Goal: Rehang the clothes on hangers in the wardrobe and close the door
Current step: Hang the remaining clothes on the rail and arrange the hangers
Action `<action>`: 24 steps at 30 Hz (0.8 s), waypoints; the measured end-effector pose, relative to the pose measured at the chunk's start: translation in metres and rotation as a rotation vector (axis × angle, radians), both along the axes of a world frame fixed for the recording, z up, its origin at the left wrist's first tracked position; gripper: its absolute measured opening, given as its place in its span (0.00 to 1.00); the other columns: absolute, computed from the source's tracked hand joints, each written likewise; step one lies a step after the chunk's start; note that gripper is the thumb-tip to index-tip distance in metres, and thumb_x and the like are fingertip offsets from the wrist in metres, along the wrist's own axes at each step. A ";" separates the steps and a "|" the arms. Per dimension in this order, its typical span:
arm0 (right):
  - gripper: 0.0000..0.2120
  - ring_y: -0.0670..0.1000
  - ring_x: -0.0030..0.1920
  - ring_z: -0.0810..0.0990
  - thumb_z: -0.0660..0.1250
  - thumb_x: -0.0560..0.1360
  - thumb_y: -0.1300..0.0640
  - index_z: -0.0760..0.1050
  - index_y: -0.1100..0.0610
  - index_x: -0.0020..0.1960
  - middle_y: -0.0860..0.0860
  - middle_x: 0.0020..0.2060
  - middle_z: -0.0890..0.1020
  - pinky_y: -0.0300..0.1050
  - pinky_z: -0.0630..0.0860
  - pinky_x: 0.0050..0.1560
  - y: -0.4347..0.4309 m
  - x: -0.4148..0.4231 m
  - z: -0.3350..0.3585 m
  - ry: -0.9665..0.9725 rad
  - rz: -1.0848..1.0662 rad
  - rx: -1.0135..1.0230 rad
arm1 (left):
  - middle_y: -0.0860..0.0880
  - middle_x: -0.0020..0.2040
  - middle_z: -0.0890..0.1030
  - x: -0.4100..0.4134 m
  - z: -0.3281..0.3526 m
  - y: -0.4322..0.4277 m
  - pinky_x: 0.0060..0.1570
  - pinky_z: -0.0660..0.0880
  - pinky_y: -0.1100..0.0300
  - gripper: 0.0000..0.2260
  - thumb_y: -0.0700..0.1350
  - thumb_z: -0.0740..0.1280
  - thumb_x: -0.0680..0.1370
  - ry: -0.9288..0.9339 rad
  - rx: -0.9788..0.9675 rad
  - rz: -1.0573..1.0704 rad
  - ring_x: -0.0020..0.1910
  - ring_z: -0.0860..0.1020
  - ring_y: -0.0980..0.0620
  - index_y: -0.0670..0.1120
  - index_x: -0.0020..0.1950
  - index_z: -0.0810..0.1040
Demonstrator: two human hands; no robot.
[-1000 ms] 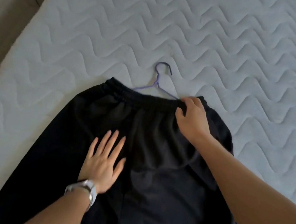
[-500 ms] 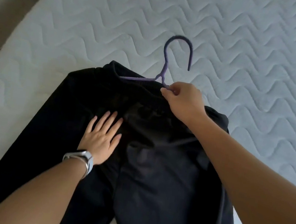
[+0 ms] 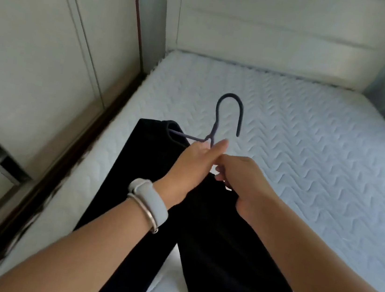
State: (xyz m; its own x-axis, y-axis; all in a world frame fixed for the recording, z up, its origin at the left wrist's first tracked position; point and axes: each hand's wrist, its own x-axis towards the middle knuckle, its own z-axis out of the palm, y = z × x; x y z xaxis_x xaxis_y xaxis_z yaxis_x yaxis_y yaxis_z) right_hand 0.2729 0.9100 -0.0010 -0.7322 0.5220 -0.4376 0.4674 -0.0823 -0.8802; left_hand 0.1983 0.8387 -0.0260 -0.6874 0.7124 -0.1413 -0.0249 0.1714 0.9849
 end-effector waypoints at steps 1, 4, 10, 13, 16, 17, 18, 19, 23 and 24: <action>0.11 0.44 0.27 0.75 0.60 0.76 0.58 0.77 0.58 0.37 0.51 0.31 0.76 0.30 0.71 0.22 -0.013 0.010 0.021 0.062 0.018 0.022 | 0.50 0.32 0.73 0.009 0.024 -0.006 0.46 0.72 0.59 0.17 0.55 0.63 0.73 -0.016 0.017 0.031 0.39 0.75 0.51 0.43 0.34 0.72; 0.12 0.51 0.41 0.80 0.57 0.75 0.62 0.79 0.59 0.43 0.54 0.38 0.80 0.41 0.78 0.41 -0.048 0.033 0.088 0.195 0.074 0.082 | 0.49 0.29 0.70 0.022 0.091 -0.033 0.33 0.70 0.67 0.15 0.42 0.61 0.76 0.091 -0.012 0.091 0.29 0.73 0.56 0.44 0.29 0.66; 0.10 0.52 0.49 0.79 0.64 0.73 0.65 0.78 0.52 0.39 0.56 0.46 0.83 0.48 0.75 0.58 -0.088 0.069 0.192 0.461 0.181 0.290 | 0.47 0.37 0.77 0.032 0.222 -0.101 0.34 0.70 0.67 0.08 0.38 0.57 0.78 0.640 -0.221 0.049 0.30 0.76 0.58 0.40 0.45 0.74; 0.10 0.48 0.48 0.78 0.62 0.74 0.64 0.79 0.51 0.44 0.49 0.44 0.82 0.39 0.73 0.52 -0.094 0.074 0.222 0.539 0.169 0.526 | 0.51 0.39 0.75 0.048 0.278 -0.144 0.35 0.72 0.66 0.08 0.37 0.53 0.80 0.772 -0.311 -0.051 0.34 0.78 0.56 0.43 0.48 0.70; 0.14 0.46 0.53 0.76 0.62 0.74 0.62 0.77 0.54 0.58 0.50 0.55 0.80 0.34 0.68 0.55 -0.102 0.076 0.252 0.601 0.149 0.838 | 0.51 0.39 0.75 0.062 0.324 -0.190 0.42 0.73 0.60 0.09 0.37 0.53 0.80 0.915 -0.431 -0.045 0.27 0.78 0.60 0.43 0.47 0.71; 0.16 0.47 0.55 0.75 0.63 0.74 0.59 0.74 0.54 0.62 0.50 0.59 0.78 0.32 0.65 0.54 -0.107 0.076 0.264 0.647 0.172 0.963 | 0.52 0.40 0.76 0.067 0.336 -0.205 0.39 0.74 0.65 0.08 0.38 0.54 0.80 0.974 -0.478 -0.020 0.24 0.77 0.62 0.42 0.49 0.72; 0.18 0.48 0.59 0.74 0.63 0.75 0.56 0.72 0.53 0.65 0.50 0.62 0.76 0.33 0.65 0.56 -0.114 0.074 0.277 0.695 0.224 1.074 | 0.53 0.40 0.76 0.073 0.347 -0.218 0.35 0.73 0.70 0.08 0.39 0.55 0.80 1.021 -0.509 0.008 0.22 0.76 0.62 0.41 0.50 0.73; 0.20 0.49 0.63 0.73 0.63 0.75 0.53 0.70 0.52 0.67 0.50 0.64 0.75 0.37 0.66 0.59 -0.124 0.072 0.289 0.732 0.300 1.163 | 0.53 0.40 0.77 0.079 0.357 -0.232 0.31 0.72 0.72 0.08 0.40 0.55 0.80 1.051 -0.522 0.038 0.22 0.75 0.62 0.41 0.50 0.74; 0.13 0.55 0.50 0.78 0.62 0.76 0.49 0.79 0.55 0.52 0.52 0.42 0.81 0.47 0.74 0.49 -0.181 0.067 0.332 0.754 0.510 1.350 | 0.55 0.36 0.78 0.107 0.385 -0.289 0.35 0.75 0.63 0.06 0.42 0.59 0.79 1.132 -0.469 0.206 0.26 0.76 0.57 0.42 0.48 0.75; 0.13 0.56 0.45 0.78 0.62 0.76 0.49 0.79 0.56 0.47 0.52 0.37 0.79 0.48 0.74 0.46 -0.196 0.067 0.340 0.805 0.521 1.336 | 0.55 0.35 0.78 0.114 0.392 -0.305 0.38 0.76 0.59 0.07 0.42 0.60 0.79 1.148 -0.439 0.264 0.28 0.76 0.54 0.40 0.48 0.75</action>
